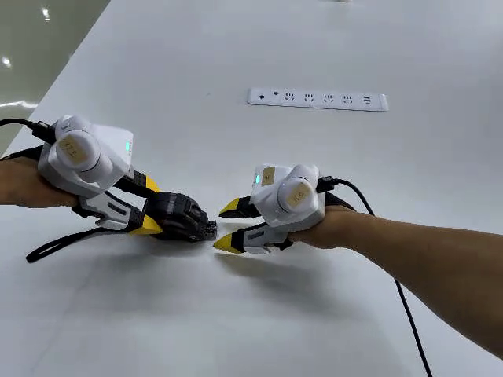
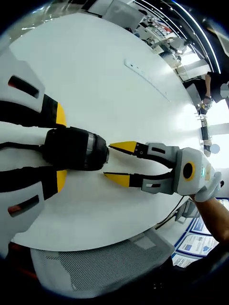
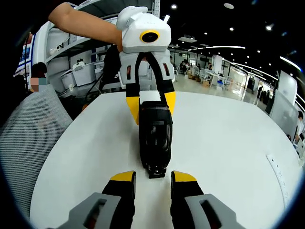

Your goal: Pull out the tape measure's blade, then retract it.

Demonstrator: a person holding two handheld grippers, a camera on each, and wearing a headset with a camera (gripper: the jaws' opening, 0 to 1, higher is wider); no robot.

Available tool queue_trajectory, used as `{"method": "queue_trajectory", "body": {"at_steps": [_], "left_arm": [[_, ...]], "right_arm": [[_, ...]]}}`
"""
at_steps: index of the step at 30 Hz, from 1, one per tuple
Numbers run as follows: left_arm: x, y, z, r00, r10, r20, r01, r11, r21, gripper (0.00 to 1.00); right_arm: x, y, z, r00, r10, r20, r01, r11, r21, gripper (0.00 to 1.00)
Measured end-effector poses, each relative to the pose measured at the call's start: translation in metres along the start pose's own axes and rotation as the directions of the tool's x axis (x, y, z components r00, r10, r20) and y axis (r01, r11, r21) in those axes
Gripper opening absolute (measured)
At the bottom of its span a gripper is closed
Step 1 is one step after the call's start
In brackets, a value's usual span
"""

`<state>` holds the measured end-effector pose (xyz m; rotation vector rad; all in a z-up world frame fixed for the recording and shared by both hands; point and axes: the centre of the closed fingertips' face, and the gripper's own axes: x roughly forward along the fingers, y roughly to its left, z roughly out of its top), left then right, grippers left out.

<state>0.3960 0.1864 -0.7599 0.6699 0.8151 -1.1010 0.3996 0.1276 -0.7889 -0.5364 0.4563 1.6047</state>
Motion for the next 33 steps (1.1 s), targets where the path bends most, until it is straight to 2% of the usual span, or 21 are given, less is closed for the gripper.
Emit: {"method": "queue_trajectory", "body": {"at_steps": [10,18,25,28,33], "left_arm": [[0.0,0.0,0.0,0.9999,-0.004,0.015,0.004,1.0,0.001,0.25],[0.0,0.0,-0.001,0.9997,-0.004,0.026,0.004,1.0,-0.007,0.24],[0.0,0.0,0.0,0.9995,-0.004,0.031,0.005,1.0,-0.016,0.24],[0.0,0.0,0.0,0.9995,-0.002,0.031,0.003,1.0,-0.017,0.24],[0.0,0.0,0.0,0.9995,-0.001,0.031,0.001,1.0,-0.022,0.24]], "right_arm": [[0.01,-0.003,0.002,0.9994,0.011,-0.032,-0.011,1.0,-0.02,0.2],[0.016,-0.001,-0.006,0.9967,0.022,-0.079,-0.026,0.998,-0.05,0.14],[0.015,-0.001,-0.006,0.9969,0.019,-0.076,-0.026,0.996,-0.091,0.11],[0.014,-0.002,-0.005,0.9971,0.018,-0.074,-0.023,0.997,-0.076,0.1],[0.014,-0.002,-0.006,0.9971,0.012,-0.076,-0.019,0.996,-0.092,0.1]]}}
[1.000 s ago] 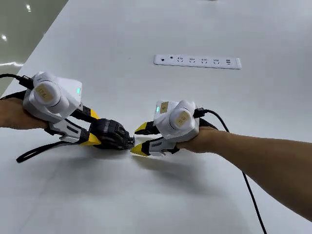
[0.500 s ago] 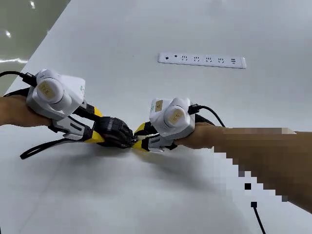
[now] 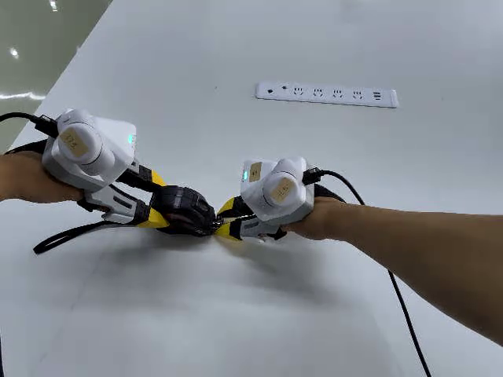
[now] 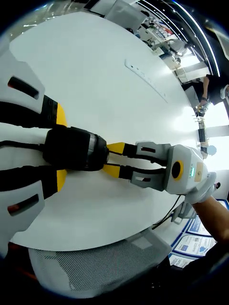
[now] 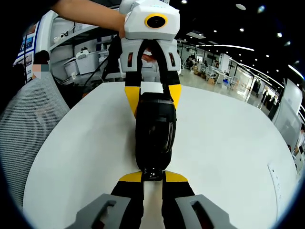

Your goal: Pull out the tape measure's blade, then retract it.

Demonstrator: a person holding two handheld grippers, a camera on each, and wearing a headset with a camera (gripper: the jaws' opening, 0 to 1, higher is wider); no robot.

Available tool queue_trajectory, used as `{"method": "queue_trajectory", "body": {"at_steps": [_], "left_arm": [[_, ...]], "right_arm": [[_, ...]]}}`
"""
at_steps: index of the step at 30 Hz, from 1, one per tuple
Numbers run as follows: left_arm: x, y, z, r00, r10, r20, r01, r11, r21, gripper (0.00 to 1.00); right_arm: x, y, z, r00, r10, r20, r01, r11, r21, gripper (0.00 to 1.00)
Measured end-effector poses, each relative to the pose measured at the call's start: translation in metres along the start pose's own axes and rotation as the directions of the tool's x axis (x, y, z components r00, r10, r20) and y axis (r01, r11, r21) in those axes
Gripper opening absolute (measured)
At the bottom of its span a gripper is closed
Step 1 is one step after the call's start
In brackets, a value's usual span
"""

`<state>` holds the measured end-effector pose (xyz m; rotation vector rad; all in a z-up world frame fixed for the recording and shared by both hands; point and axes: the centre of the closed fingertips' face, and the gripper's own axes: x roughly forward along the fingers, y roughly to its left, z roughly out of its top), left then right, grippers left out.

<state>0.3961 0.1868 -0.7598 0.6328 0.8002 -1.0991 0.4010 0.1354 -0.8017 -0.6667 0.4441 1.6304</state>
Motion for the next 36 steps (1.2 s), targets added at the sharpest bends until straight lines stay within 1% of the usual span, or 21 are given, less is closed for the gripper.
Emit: {"method": "queue_trajectory", "body": {"at_steps": [14,21,36], "left_arm": [[0.001,0.0,0.0,1.0,-0.003,-0.001,0.003,1.0,-0.011,0.24],[0.001,0.001,0.0,1.0,-0.003,-0.001,0.003,1.0,-0.015,0.24],[0.0,0.001,0.001,1.0,-0.006,0.0,0.006,1.0,-0.015,0.24]], "right_arm": [[-0.002,-0.001,-0.002,0.9999,-0.007,-0.011,0.007,1.0,-0.027,0.09],[-0.007,-0.002,-0.008,0.9998,-0.011,-0.019,0.01,1.0,-0.028,0.09],[-0.018,-0.002,-0.016,0.9996,-0.022,-0.019,0.022,1.0,-0.018,0.09]]}}
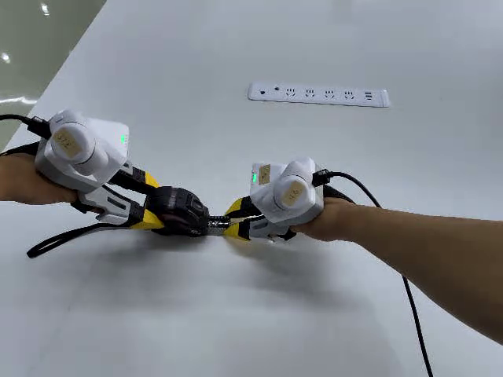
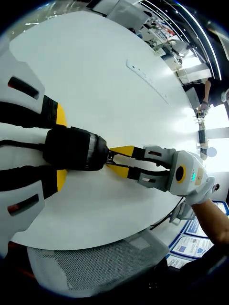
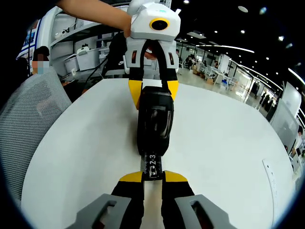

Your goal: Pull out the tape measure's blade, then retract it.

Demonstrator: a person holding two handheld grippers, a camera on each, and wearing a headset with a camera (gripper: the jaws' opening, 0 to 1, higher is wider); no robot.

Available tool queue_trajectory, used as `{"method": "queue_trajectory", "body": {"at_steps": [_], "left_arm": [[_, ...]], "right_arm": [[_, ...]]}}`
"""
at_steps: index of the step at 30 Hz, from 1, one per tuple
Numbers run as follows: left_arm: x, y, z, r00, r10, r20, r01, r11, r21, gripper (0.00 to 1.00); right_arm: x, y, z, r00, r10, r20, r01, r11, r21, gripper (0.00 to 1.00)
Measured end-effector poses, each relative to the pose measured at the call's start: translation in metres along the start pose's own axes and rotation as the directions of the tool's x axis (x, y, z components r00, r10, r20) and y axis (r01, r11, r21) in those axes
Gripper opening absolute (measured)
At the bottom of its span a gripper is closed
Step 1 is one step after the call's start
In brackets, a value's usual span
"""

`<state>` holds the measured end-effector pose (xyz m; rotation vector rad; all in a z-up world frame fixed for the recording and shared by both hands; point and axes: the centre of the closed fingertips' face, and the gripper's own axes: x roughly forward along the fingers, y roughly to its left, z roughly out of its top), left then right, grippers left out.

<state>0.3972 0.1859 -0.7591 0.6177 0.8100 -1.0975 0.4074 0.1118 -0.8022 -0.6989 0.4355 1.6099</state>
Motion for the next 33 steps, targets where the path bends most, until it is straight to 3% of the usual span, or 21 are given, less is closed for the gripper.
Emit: {"method": "queue_trajectory", "body": {"at_steps": [33], "left_arm": [[0.001,0.0,0.001,1.0,-0.008,0.002,0.008,1.0,-0.011,0.24]], "right_arm": [[-0.028,-0.001,-0.026,0.9996,-0.017,-0.024,0.018,1.0,0.011,0.09]]}}
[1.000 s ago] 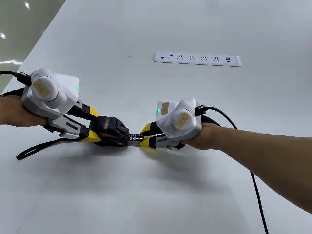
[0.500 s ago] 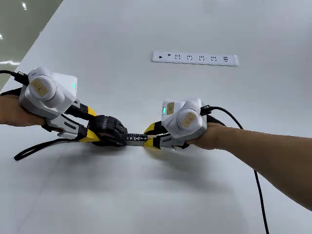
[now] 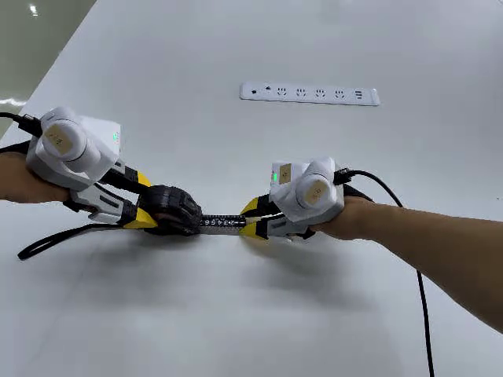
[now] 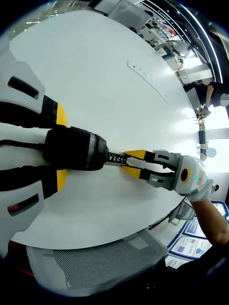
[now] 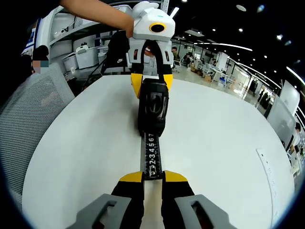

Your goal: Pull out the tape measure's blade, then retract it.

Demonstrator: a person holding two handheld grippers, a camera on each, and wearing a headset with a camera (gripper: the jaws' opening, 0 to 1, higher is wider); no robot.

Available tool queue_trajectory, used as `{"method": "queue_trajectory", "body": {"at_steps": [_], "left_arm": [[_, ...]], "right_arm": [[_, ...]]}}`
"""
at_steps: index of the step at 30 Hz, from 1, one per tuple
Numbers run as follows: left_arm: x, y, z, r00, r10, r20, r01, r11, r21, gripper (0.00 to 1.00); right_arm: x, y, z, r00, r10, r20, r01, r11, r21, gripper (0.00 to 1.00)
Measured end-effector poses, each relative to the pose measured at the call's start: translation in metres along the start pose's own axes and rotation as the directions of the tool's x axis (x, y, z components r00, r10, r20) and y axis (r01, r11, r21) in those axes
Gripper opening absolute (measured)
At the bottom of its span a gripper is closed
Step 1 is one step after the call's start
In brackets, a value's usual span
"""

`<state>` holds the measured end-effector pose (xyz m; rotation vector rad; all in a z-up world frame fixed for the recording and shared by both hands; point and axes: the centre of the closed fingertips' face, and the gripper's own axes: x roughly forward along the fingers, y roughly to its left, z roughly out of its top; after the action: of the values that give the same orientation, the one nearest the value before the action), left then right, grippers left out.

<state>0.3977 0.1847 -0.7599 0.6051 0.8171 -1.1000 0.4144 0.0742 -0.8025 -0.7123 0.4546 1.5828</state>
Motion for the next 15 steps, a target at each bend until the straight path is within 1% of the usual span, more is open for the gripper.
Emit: {"method": "queue_trajectory", "body": {"at_steps": [15], "left_arm": [[0.0,0.001,-0.001,1.0,-0.004,-0.003,0.004,1.0,0.0,0.24]], "right_arm": [[-0.013,0.0,-0.012,0.9999,-0.008,-0.012,0.008,1.0,0.014,0.09]]}}
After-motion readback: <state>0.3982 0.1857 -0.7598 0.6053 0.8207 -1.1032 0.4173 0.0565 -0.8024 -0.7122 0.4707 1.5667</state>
